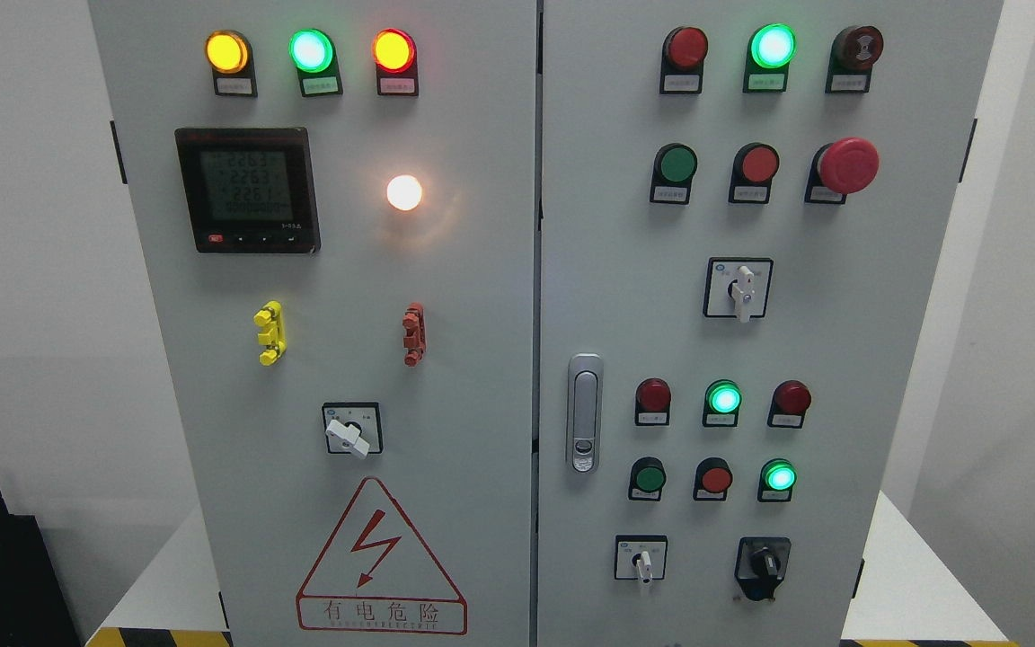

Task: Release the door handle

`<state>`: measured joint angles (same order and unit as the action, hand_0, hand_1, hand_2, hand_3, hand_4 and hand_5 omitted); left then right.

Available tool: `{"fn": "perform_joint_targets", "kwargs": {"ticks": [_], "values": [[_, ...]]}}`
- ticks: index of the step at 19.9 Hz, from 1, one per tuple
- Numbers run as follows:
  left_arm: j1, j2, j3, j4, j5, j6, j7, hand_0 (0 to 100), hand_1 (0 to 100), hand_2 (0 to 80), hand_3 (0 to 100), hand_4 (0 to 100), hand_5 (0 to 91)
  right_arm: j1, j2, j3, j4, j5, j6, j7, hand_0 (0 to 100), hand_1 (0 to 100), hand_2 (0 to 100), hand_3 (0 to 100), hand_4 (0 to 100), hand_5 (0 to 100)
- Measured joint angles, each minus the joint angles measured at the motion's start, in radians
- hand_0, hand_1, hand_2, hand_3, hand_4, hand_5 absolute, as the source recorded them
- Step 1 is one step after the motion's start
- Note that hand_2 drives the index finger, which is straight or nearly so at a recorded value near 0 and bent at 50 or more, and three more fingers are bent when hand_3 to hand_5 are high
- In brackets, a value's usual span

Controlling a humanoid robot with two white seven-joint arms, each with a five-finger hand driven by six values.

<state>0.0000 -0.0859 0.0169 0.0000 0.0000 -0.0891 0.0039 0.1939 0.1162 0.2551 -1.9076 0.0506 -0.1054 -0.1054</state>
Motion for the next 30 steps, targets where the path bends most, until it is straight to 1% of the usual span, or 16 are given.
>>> {"fn": "perform_joint_targets", "kwargs": {"ticks": [8,10,11,14,15,16,17,18,19,20,22,23,25,27,28,30], "values": [[0.000,0.000,-0.005,0.000,0.000,0.000,0.000,12,39,0.0,0,0,0.0,0.000,0.001,0.001,0.000,0.000,-0.001,0.000,52,18,0,19,8,1],[0.000,0.000,-0.007,0.000,0.000,0.000,0.000,12,39,0.0,0,0,0.0,0.000,0.001,0.002,0.000,0.003,-0.002,0.000,51,18,0,20,9,3],[0.000,0.000,-0.006,0.000,0.000,0.000,0.000,12,39,0.0,0,0,0.0,0.001,0.001,0.002,0.000,0.008,-0.003,0.000,51,19,0,20,11,6],[0.000,0.000,-0.005,0.000,0.000,0.000,0.000,12,39,0.0,0,0,0.0,0.010,0.000,0.003,-0.001,0.039,-0.013,0.000,51,23,0,22,14,12],[0.000,0.000,-0.004,0.000,0.000,0.000,0.000,12,39,0.0,0,0,0.0,0.014,0.000,0.003,-0.001,0.052,-0.021,0.000,51,24,0,23,17,16],[0.000,0.000,-0.004,0.000,0.000,0.000,0.000,12,39,0.0,0,0,0.0,0.018,-0.001,0.003,-0.001,0.065,-0.031,-0.001,51,26,0,29,25,23],[0.000,0.000,-0.005,0.000,0.000,0.000,0.002,12,39,0.0,0,0,0.0,0.022,-0.001,0.003,-0.001,0.081,-0.041,-0.001,51,26,0,30,26,24],[0.000,0.000,-0.006,0.000,0.000,0.000,0.003,12,39,0.0,0,0,0.0,0.025,-0.002,0.002,-0.001,0.101,-0.050,-0.001,51,28,0,43,39,33],[0.000,0.000,-0.007,0.000,0.000,0.000,0.004,12,39,0.0,0,0,0.0,0.029,-0.002,0.002,-0.001,0.125,-0.054,-0.002,49,31,0,49,45,40],[0.000,0.000,-0.006,0.000,0.000,0.000,0.004,12,39,0.0,0,0,0.0,0.031,-0.002,0.002,-0.001,0.156,-0.058,-0.006,49,32,0,53,48,44],[0.000,0.000,-0.007,0.000,0.000,0.000,0.003,12,39,0.0,0,0,0.0,0.034,-0.002,0.001,-0.001,0.229,-0.074,-0.021,48,36,0,65,59,63],[0.000,0.000,-0.008,0.000,0.000,0.000,0.002,12,39,0.0,0,0,0.0,0.035,-0.002,0.001,0.000,0.272,-0.083,-0.036,47,37,0,67,61,65],[0.000,0.000,-0.005,0.000,0.000,0.000,0.001,12,39,0.0,0,0,0.0,0.035,-0.001,0.001,0.002,0.359,-0.095,-0.073,45,41,0,78,68,72],[0.000,0.000,-0.005,0.000,0.000,0.000,0.000,12,39,0.0,0,0,0.0,0.033,0.000,0.001,0.004,0.444,-0.100,-0.108,42,46,0,83,73,76],[0.000,0.000,-0.005,0.000,0.000,0.000,0.000,12,39,0.0,0,0,0.0,0.029,0.000,0.001,0.004,0.492,-0.103,-0.127,41,48,0,84,74,78],[0.000,0.000,-0.001,0.000,0.000,0.000,0.000,12,39,0.0,0,0,0.0,0.019,0.001,0.001,0.006,0.576,-0.105,-0.169,38,51,0,87,79,86]]}}
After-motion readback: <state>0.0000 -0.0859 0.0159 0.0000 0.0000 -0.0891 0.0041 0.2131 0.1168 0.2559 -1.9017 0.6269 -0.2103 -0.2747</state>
